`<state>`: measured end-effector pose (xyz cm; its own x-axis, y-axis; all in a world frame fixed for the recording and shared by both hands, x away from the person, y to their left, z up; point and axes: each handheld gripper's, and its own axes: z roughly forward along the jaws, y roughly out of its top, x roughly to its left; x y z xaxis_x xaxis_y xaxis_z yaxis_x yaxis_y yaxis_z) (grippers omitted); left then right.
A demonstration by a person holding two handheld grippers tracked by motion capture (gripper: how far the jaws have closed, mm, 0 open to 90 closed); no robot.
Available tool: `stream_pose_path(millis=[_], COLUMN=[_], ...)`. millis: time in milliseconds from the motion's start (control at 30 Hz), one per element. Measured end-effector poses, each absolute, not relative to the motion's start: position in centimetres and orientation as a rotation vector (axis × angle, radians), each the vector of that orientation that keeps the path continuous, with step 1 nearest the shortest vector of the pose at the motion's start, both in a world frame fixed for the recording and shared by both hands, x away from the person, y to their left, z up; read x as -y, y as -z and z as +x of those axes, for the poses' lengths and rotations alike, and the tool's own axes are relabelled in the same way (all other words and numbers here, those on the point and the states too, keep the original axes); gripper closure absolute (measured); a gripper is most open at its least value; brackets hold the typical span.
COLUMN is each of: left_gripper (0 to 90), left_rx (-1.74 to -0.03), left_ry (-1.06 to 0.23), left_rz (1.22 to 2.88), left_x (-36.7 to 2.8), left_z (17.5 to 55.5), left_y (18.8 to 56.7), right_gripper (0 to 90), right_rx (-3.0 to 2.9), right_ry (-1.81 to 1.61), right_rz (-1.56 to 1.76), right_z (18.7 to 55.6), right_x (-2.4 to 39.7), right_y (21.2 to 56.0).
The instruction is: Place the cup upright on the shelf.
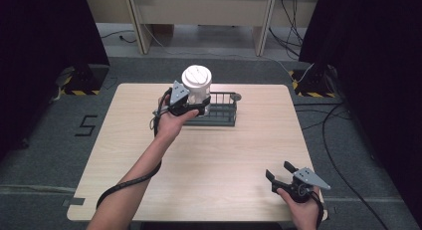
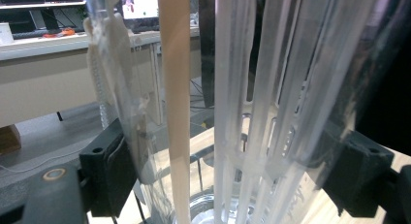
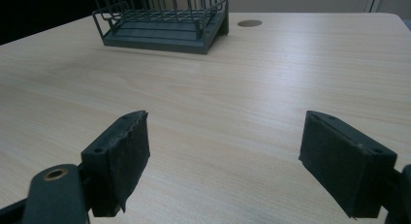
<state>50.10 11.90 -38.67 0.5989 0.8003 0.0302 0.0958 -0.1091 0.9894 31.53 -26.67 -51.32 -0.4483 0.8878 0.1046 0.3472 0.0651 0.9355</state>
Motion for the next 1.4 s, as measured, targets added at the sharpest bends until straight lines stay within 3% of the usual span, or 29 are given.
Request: stream_pose_path(millis=[1400], left_gripper=[17.4], left_rx=[-0.932], left_ry=[-0.732], left_rz=[1.596], left_x=[-9.6], left_z=[56.2], left_y=[40.1], right_gripper=[18.5], right_rx=[-1.848], right_ry=[-1.392], right_rz=[1.225], right_z=[31.6], right_x=[26.8], right_y=[51.3])
